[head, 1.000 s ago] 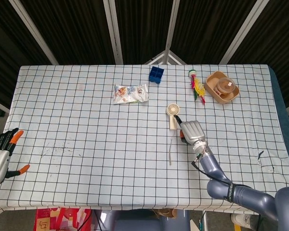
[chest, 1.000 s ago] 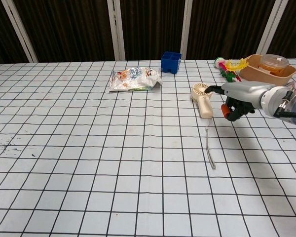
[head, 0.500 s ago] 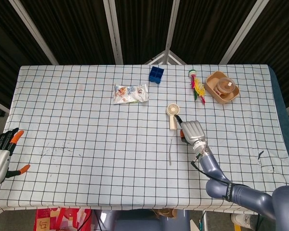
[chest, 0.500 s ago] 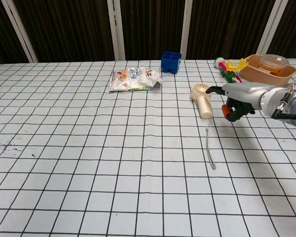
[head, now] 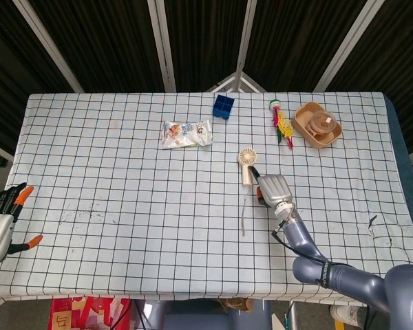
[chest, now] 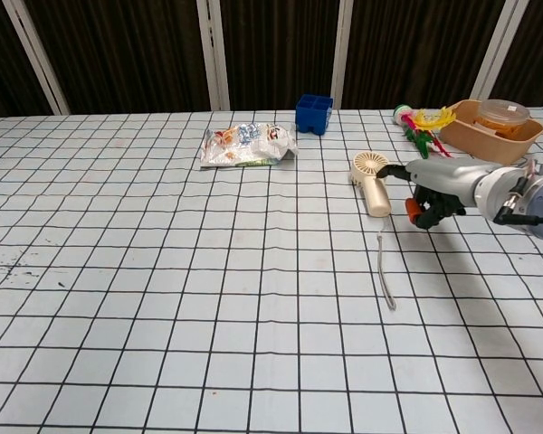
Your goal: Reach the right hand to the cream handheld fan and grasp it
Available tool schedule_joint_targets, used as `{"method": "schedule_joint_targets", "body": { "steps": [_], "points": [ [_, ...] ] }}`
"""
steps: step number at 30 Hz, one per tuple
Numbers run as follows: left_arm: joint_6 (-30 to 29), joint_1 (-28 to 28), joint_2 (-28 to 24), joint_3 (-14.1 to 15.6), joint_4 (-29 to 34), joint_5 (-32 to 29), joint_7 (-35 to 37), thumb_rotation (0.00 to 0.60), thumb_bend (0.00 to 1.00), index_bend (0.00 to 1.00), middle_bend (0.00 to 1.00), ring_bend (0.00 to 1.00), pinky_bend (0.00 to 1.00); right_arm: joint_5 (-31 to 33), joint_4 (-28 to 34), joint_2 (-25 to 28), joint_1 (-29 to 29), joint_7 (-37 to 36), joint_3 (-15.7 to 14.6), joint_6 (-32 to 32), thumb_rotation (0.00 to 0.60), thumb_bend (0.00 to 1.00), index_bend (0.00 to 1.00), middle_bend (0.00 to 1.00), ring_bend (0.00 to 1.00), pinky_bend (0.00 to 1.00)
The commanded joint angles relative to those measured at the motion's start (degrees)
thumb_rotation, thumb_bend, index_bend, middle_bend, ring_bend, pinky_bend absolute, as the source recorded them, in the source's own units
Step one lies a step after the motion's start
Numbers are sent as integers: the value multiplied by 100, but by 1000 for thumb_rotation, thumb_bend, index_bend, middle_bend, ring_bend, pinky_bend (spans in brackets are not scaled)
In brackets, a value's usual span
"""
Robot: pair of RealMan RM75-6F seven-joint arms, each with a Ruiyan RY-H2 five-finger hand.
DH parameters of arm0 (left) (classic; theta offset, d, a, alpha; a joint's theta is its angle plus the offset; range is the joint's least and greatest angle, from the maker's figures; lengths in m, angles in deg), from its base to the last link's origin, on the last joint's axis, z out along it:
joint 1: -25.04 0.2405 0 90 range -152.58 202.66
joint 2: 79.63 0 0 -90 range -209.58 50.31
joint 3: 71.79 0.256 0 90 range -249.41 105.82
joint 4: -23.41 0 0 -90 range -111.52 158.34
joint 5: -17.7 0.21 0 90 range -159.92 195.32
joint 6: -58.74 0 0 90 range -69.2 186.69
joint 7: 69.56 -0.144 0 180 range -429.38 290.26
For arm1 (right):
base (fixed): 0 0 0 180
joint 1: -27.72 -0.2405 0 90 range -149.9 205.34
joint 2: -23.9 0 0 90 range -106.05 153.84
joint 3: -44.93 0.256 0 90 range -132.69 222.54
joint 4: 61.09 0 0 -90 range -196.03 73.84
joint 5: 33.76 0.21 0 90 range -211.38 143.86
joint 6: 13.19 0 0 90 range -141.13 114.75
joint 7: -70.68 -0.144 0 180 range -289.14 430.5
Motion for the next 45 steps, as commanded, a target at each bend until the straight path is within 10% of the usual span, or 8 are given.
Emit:
{"method": "schedule_joint_targets", "body": {
  "steps": [1,45],
  "points": [
    [2,1,-2,2,5,-2,-4,600,30,0,0,0,0,7,-22,-23,-14,4,-21,7,600,781,32,807,870,795],
    [5,2,-20,-3,4,-15,77,600,30,0,0,0,0,217,-356,-375,-1,179,-322,75,600,805,32,807,871,795]
  ]
}}
